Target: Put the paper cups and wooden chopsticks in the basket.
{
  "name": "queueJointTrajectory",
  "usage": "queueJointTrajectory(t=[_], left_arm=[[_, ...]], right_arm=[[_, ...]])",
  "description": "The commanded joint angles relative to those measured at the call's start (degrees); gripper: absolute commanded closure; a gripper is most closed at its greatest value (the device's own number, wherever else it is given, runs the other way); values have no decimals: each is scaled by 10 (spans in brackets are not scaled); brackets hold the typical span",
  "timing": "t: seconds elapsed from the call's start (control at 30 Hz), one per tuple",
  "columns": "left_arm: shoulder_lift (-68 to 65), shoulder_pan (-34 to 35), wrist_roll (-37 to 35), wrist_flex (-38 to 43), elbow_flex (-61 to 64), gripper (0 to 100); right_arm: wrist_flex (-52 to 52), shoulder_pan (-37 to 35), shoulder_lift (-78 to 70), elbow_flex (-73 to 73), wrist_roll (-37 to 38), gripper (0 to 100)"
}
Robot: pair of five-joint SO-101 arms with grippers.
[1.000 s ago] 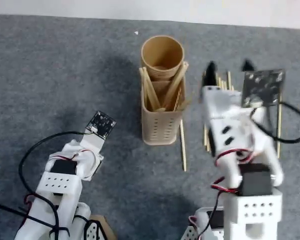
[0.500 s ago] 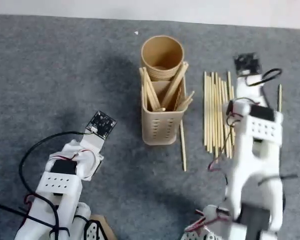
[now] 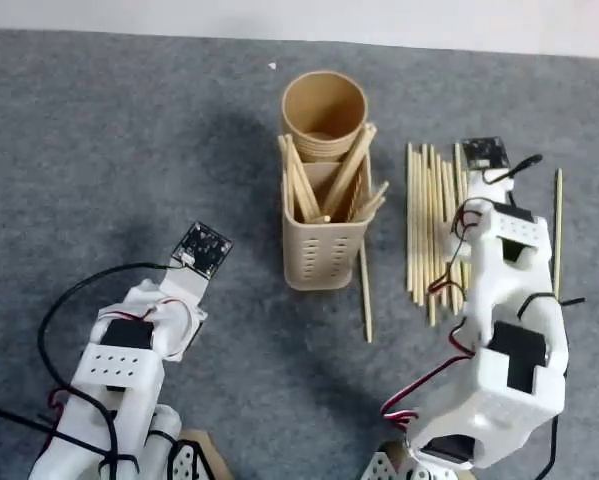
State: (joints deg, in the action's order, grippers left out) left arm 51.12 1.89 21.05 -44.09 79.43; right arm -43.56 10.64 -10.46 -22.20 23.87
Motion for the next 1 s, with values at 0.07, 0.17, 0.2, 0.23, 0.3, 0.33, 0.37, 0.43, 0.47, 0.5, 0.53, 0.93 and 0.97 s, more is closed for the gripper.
queueJointTrajectory(t=[0.07,0.17,0.2,0.23,0.3,0.33,0.37,0.43,0.47,0.5,0.53,0.93,0.97], left_arm=[[4,-8,4,7,-20,870],[4,-9,4,7,-19,870],[4,-9,4,6,-19,870],[4,-9,4,6,-19,870],[4,-9,4,5,-19,870],[4,-9,4,5,-19,870],[4,-9,4,5,-19,870],[4,-9,3,5,-19,870],[4,-9,3,5,-19,870],[4,-9,3,5,-19,870],[4,-9,3,5,-19,870],[4,-9,3,5,-19,870],[4,-9,3,5,-19,870]], right_arm=[[7,8,3,19,3,743],[7,11,1,19,3,743],[7,12,1,19,3,743],[9,14,1,19,3,743],[30,15,1,19,3,743],[39,18,0,16,3,743],[43,22,0,15,3,743],[44,28,0,7,3,743],[44,30,0,3,3,743],[45,30,0,-1,3,743],[47,30,-1,-2,3,743],[74,15,0,-71,13,743],[74,13,0,-75,17,743]])
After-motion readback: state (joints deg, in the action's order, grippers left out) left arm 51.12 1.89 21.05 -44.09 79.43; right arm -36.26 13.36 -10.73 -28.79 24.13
